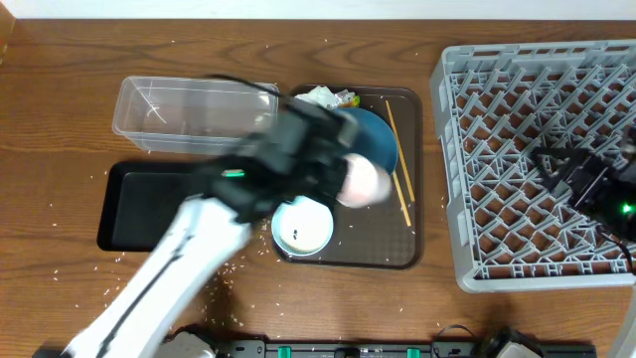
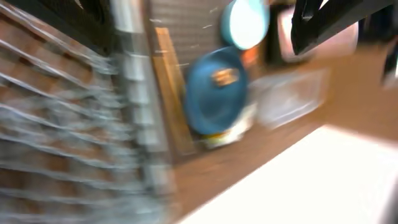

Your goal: Sort waste into correct bins and load items into the dishwasher rack

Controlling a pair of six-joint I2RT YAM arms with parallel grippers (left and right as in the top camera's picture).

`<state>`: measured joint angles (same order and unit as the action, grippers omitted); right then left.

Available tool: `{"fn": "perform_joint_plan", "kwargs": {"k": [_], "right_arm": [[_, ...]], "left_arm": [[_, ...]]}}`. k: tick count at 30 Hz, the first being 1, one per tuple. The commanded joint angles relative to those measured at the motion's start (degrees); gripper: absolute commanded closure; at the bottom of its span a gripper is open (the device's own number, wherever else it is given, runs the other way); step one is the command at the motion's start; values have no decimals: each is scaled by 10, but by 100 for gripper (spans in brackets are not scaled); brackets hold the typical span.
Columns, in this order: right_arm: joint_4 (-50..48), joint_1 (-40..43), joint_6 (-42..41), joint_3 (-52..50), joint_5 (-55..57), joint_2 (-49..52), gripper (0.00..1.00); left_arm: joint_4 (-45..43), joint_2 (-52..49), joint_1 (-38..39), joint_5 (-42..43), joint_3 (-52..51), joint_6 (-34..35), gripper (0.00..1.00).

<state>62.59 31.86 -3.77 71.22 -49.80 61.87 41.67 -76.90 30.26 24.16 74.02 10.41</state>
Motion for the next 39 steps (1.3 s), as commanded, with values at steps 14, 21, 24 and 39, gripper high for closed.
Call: {"fn": "perform_joint_plan", "kwargs": {"k": [14, 21, 24, 39], "right_arm": [[-193, -348, 93, 5, -242, 1, 21], [-273, -469, 70, 5, -185, 18, 21], [-281, -501, 70, 5, -155, 32, 21], [-288, -522, 63, 6, -65, 34, 53]], "left_arm": [[-58, 37, -158, 556, 10, -10, 94], [-65, 37, -158, 564, 10, 0, 94], [-66, 37, -158, 565, 10, 0, 94], [-75, 37, -158, 469, 10, -1, 18]]}}
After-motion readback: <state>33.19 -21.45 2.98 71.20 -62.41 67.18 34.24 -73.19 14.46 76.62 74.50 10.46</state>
